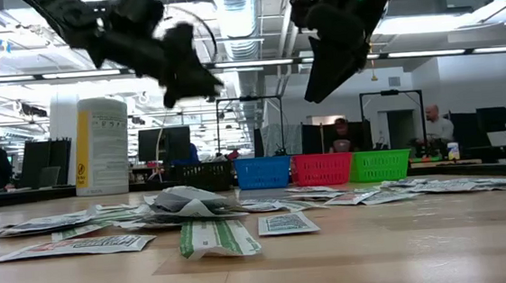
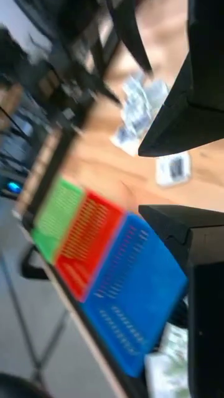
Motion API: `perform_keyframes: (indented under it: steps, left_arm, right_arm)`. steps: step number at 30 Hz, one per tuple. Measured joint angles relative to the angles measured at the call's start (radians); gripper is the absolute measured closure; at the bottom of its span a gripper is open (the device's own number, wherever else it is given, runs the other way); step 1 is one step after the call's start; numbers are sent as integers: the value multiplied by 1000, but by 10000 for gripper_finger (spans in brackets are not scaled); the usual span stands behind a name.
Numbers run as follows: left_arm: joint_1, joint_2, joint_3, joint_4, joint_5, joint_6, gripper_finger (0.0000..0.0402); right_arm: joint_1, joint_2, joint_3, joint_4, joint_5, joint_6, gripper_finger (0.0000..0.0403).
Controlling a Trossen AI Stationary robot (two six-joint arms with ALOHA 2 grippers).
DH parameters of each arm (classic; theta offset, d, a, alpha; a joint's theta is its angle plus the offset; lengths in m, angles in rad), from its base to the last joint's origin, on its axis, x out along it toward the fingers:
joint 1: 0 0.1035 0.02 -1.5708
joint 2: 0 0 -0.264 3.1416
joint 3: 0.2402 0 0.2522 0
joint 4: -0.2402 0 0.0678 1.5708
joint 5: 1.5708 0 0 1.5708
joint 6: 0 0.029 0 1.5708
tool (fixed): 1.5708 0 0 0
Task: Pick & Place First Aid Supplies
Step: Put the green bandage pack in the black bin
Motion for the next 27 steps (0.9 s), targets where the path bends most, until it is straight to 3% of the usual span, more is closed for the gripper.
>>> perform_keyframes:
  steps: [4, 10, 18, 27]
  left_arm:
    - [-46, -103, 0, 1, 1, 0, 266]
    - [-125, -201, 0, -20, 1, -3, 266]
    - [-211, -246, 0, -102, 2, 23, 266]
    - [-231, -241, -1, -101, 0, 27, 266]
  right_arm:
    - [8, 0, -10, 10, -12, 65, 175]
    - [31, 0, -68, 71, -113, 265, 175]
    - [142, 15, -124, 258, -127, 282, 175]
    - [250, 136, -125, 95, -133, 284, 187]
